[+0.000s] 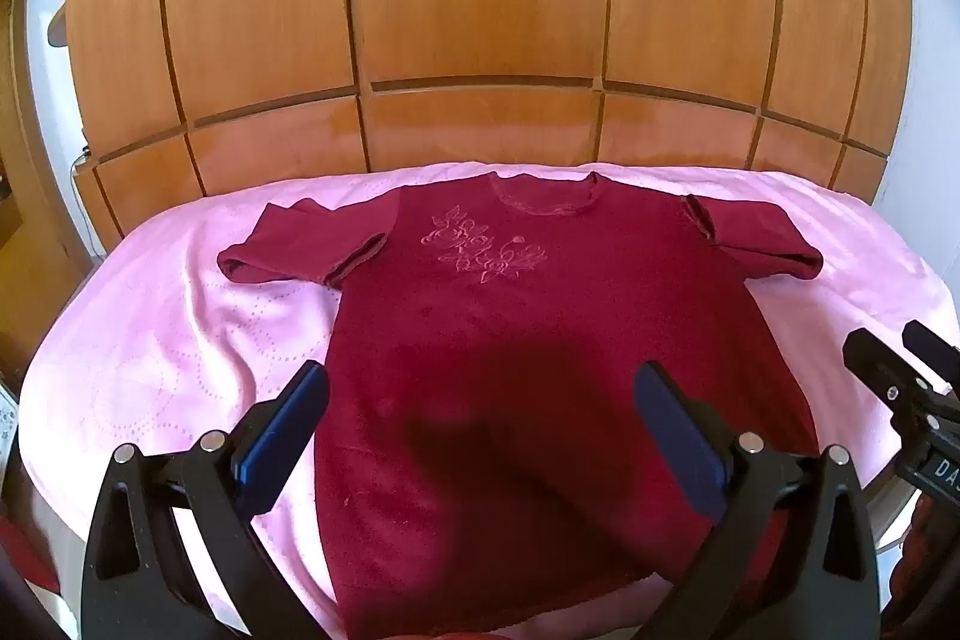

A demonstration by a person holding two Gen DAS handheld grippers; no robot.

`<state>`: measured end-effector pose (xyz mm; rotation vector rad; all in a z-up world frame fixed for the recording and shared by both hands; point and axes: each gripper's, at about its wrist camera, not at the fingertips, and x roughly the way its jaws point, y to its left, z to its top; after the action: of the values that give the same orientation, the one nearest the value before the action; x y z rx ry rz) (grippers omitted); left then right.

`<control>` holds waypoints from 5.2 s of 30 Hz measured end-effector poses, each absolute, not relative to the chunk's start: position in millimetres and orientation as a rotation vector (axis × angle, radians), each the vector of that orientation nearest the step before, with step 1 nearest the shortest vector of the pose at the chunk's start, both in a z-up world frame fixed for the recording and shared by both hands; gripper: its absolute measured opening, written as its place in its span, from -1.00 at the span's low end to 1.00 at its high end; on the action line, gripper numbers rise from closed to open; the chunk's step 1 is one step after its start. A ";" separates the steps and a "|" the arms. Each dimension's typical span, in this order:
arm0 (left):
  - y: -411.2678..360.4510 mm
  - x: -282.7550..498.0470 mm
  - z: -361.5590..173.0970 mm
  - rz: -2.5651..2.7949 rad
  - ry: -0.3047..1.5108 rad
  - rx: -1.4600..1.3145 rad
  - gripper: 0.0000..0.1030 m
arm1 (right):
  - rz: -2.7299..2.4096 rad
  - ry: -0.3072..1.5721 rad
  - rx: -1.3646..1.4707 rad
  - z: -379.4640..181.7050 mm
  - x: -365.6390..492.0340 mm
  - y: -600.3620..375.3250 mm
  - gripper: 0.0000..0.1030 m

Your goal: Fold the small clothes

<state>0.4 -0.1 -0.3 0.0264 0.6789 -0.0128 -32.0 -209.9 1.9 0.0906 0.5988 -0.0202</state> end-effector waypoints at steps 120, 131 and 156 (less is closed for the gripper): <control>131.2 0.8 -134.9 -0.362 1.088 -0.438 -0.67 | 0.311 1.055 0.505 -126.7 11.0 -290.3 -0.67; 171.4 -18.6 -105.8 -0.389 1.060 -0.379 -0.85 | 0.206 0.978 0.428 -100.0 14.5 -312.2 -0.75; 134.0 123.6 -85.5 0.002 0.813 -0.217 0.90 | 0.060 0.792 0.082 -93.3 88.7 -263.4 0.76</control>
<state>123.6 134.0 -85.5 -0.2175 0.8134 0.0018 88.7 -263.4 -93.3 0.0820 0.7922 0.0601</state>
